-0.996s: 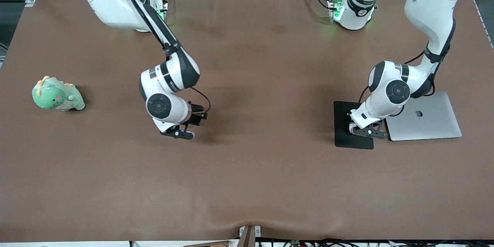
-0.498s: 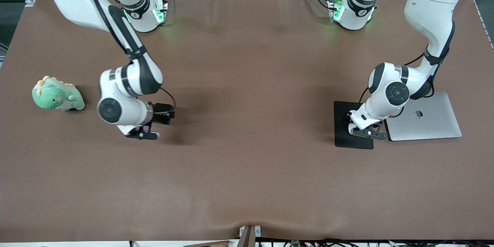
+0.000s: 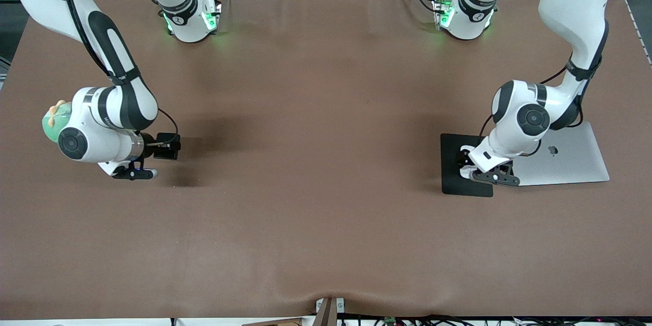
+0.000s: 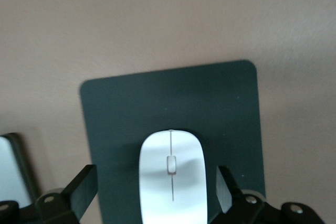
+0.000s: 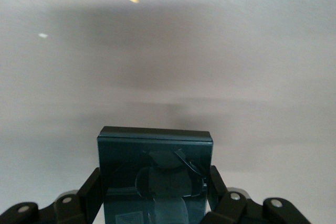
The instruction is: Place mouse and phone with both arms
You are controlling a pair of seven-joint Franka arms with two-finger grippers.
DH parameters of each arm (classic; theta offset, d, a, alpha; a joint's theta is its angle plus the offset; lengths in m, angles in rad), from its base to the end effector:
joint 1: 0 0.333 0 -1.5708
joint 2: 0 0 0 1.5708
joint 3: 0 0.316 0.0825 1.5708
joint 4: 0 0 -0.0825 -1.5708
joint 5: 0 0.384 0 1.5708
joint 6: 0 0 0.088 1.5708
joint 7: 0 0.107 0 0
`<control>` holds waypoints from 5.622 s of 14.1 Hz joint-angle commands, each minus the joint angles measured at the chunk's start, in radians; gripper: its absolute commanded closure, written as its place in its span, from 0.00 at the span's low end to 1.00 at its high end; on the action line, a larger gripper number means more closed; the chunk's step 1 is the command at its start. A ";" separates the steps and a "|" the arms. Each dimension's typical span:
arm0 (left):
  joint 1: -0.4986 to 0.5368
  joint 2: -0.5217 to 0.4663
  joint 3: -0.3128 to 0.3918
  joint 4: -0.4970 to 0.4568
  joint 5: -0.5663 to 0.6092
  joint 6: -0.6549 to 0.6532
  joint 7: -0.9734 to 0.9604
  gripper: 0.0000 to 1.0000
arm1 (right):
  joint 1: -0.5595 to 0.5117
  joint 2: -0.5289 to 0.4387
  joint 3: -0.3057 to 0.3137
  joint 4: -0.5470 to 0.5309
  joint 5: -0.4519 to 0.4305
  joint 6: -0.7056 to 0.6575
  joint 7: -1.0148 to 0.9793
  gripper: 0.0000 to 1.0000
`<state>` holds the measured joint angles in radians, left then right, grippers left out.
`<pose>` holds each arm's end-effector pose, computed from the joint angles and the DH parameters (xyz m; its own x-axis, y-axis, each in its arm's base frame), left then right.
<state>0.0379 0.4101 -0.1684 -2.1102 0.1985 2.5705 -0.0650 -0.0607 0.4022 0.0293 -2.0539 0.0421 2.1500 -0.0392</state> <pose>0.5806 -0.0785 0.2265 0.9752 -0.2132 0.0598 -0.2106 -0.9765 -0.0461 0.5581 -0.0158 0.2181 0.9538 -0.0126 -0.3000 -0.0289 -0.9983 -0.0499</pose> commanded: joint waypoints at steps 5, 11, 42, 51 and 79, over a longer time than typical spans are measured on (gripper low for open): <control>0.005 -0.172 -0.006 0.039 0.010 -0.269 -0.019 0.00 | -0.125 -0.080 0.021 -0.192 -0.100 0.209 -0.091 1.00; 0.005 -0.261 -0.019 0.182 -0.069 -0.573 -0.013 0.00 | -0.174 -0.031 0.021 -0.206 -0.100 0.266 -0.145 1.00; -0.036 -0.404 0.089 0.621 -0.212 -1.129 0.096 0.00 | -0.036 -0.207 0.015 0.466 -0.056 -0.239 -0.134 0.00; -0.024 -0.409 0.093 0.621 -0.214 -1.126 0.074 0.00 | 0.079 -0.477 -0.098 0.405 -0.045 -0.667 -0.142 0.00; -0.032 -0.413 0.087 0.616 -0.200 -1.150 0.073 0.00 | 0.099 -0.450 -0.092 0.541 -0.044 -0.719 -0.134 0.00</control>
<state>0.0024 -0.0043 -0.0764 -1.5087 0.0074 1.4372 0.0215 0.0354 -0.0637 -0.0576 -1.5420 -0.0149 1.4454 -0.1790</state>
